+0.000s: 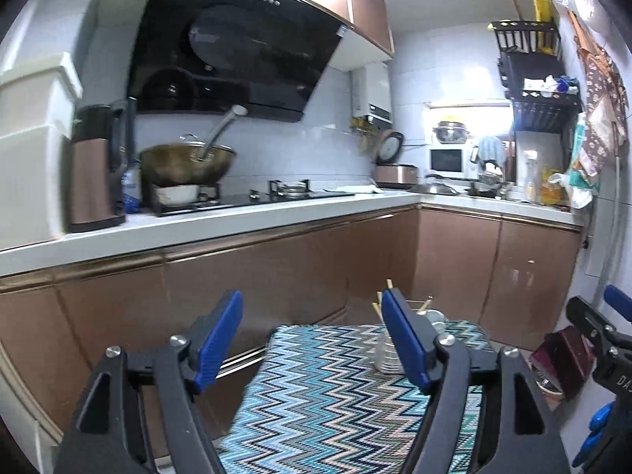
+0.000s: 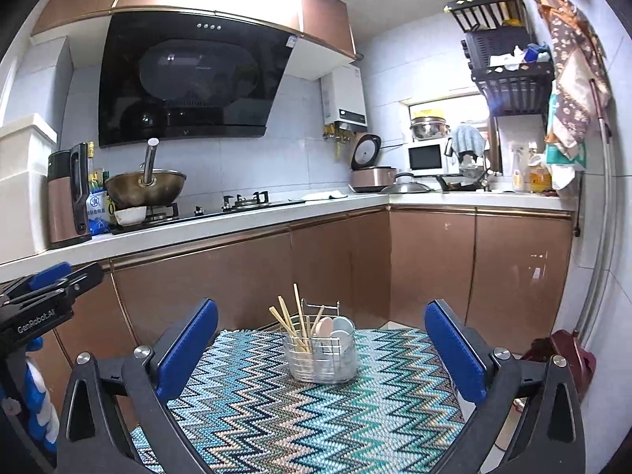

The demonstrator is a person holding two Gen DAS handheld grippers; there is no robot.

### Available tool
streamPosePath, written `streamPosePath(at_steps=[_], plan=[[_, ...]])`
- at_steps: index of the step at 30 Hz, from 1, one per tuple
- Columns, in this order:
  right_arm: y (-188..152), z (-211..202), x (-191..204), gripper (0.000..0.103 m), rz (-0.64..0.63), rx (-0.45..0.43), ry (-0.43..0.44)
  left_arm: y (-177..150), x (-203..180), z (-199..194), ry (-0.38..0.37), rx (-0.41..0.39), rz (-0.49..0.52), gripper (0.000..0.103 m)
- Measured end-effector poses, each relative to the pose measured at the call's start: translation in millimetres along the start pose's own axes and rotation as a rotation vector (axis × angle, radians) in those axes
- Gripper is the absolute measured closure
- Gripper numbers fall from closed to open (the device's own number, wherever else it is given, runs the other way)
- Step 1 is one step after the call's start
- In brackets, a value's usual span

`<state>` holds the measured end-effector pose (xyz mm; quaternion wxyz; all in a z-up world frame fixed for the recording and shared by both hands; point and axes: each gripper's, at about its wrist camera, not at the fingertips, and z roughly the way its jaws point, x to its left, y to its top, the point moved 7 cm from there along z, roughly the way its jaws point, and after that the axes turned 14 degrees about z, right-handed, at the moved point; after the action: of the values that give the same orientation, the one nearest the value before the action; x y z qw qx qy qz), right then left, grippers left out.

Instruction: Organize utensils

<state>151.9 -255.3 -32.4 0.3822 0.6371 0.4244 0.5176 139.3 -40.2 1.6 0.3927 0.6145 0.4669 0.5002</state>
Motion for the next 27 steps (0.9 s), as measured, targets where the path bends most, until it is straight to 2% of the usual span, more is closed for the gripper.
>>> streamPosePath(at_steps=[4, 12, 20, 27], plan=[[-4, -14, 0, 0.0, 0.003, -0.006, -0.009, -1, 8, -19, 0.039, -0.021, 0.009, 0.03], [-12, -27, -1, 0.0, 0.005, -0.005, -0.023, -6, 20, -39, 0.043, -0.026, -0.02, 0.03], [-12, -38, 3, 0.0, -0.007, -0.015, -0.018, -8, 25, -52, 0.07, -0.052, -0.009, 0.03], [-13, -46, 8, 0.0, -0.028, -0.029, -0.048, -13, 30, -53, 0.071, -0.045, -0.017, 0.03]])
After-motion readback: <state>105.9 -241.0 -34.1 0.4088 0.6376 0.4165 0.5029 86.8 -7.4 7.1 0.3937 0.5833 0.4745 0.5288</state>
